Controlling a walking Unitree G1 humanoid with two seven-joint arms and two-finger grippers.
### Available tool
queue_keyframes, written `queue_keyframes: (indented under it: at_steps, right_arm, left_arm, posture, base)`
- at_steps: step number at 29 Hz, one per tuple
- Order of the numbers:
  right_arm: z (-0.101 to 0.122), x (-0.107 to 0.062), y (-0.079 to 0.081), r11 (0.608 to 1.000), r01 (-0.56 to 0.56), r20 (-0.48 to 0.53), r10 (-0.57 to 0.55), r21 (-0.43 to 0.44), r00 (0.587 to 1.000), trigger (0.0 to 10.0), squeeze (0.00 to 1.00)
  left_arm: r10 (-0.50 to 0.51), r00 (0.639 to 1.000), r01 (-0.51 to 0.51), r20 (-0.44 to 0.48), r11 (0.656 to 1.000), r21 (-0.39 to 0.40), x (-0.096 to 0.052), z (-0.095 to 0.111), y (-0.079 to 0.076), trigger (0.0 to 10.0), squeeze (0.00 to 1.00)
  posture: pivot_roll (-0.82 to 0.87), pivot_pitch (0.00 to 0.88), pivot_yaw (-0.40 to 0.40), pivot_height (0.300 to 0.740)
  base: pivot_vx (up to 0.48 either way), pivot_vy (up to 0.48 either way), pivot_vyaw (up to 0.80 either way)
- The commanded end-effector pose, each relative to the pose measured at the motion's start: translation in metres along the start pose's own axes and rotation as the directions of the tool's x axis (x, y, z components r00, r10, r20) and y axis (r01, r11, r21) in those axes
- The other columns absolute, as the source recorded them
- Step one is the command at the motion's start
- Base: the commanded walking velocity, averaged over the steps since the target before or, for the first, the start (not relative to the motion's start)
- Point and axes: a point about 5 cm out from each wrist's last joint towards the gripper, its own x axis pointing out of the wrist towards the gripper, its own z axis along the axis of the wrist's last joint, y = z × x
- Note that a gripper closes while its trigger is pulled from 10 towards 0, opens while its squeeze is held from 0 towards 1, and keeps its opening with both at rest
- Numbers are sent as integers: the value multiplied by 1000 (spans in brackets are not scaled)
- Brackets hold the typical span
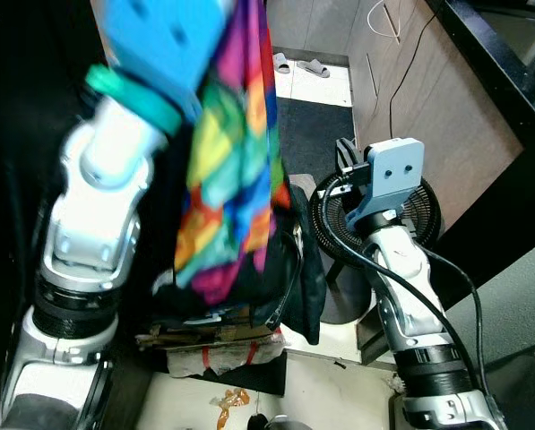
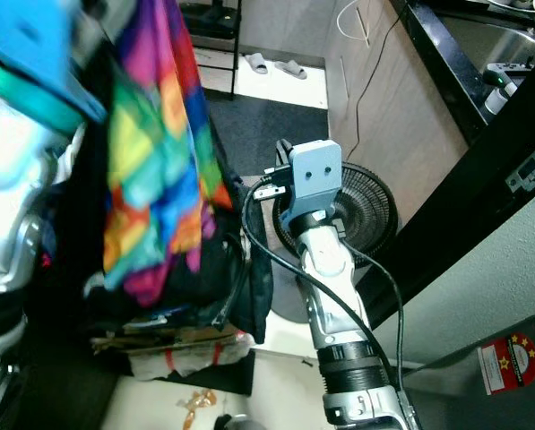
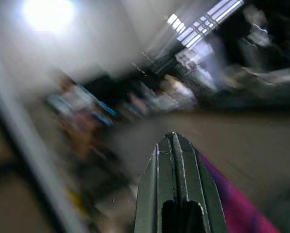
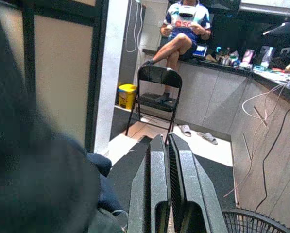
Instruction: Clothes washing
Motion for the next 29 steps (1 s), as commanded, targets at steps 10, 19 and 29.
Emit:
queue_keyframes:
  at_steps: [10, 19, 29]
  right_arm:
    - [38, 24, -2, 996, -21, 129, 10, 85, 992, 10000, 0]
    - [36, 17, 30, 906, -330, 95, 316, 265, 944, 10000, 1000]
    - [24, 1, 37, 845, -458, 19, 471, 275, 882, 10000, 1000]
  left_arm:
    - [-50, 994, 27, -94, 972, -234, -22, -17, -14, 10000, 0]
    - [-59, 998, 47, -37, 962, -268, -16, 0, -12, 10000, 0]
    - [-44, 999, 40, -7, 963, -266, -10, 9, -5, 10000, 0]
  posture:
    - [28, 62, -36, 740]
    - [24, 60, -38, 740]
    - [20, 56, -37, 740]
  base:
    - [0, 0, 0]
    - [0, 0, 0]
    - [0, 0, 0]
